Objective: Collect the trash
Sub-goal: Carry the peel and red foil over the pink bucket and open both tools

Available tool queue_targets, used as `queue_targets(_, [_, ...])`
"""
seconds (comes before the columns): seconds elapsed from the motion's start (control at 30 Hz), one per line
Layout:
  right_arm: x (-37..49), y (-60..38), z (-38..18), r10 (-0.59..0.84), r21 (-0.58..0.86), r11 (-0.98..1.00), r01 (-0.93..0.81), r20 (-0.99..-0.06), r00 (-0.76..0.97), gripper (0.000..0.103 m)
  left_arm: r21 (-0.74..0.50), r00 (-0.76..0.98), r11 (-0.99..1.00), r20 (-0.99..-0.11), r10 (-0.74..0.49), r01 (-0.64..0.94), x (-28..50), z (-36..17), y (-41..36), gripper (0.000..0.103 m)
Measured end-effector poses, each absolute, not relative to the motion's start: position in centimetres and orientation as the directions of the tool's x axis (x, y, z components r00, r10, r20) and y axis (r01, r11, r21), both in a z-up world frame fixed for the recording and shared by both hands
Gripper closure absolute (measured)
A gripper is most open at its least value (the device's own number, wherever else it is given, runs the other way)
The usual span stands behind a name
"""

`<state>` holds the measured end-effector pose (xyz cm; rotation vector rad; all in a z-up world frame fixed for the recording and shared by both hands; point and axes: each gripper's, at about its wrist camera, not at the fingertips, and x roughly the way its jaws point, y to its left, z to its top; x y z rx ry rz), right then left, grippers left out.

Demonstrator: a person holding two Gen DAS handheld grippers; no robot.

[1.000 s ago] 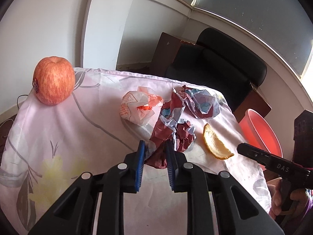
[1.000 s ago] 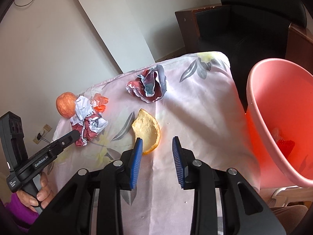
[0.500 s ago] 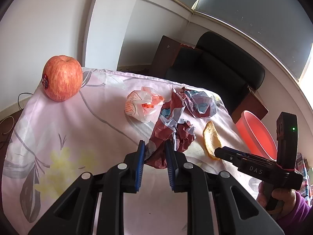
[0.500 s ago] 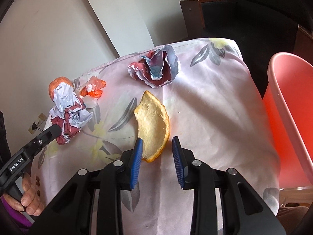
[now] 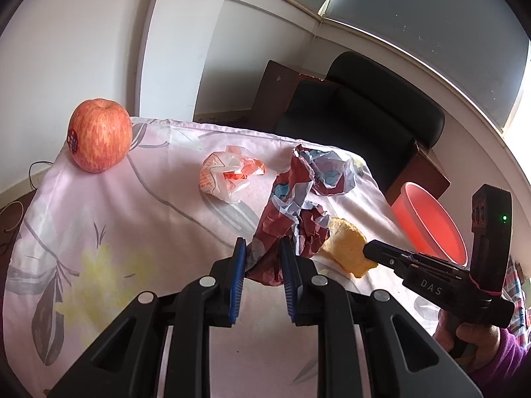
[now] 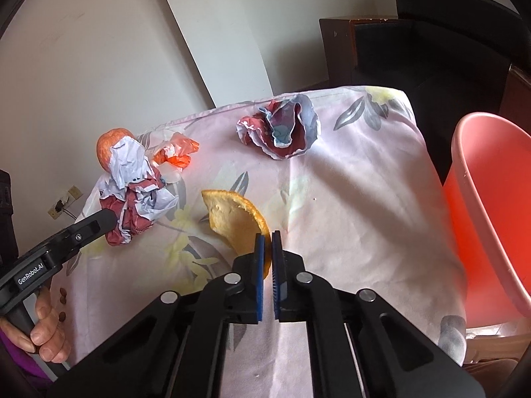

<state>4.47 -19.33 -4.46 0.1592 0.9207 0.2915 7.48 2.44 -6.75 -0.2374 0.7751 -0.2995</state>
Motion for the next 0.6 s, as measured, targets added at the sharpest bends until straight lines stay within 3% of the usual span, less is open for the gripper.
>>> queue_targets(0.6, [1.0, -23.9, 0.8, 0.272, 0.258, 0.957, -0.132, -0.637, 0.722, 0.098, -0.291, 0.686, 0.918, -0.611, -0.394, 0.268, 6.3, -3.8, -1.5, 0.083])
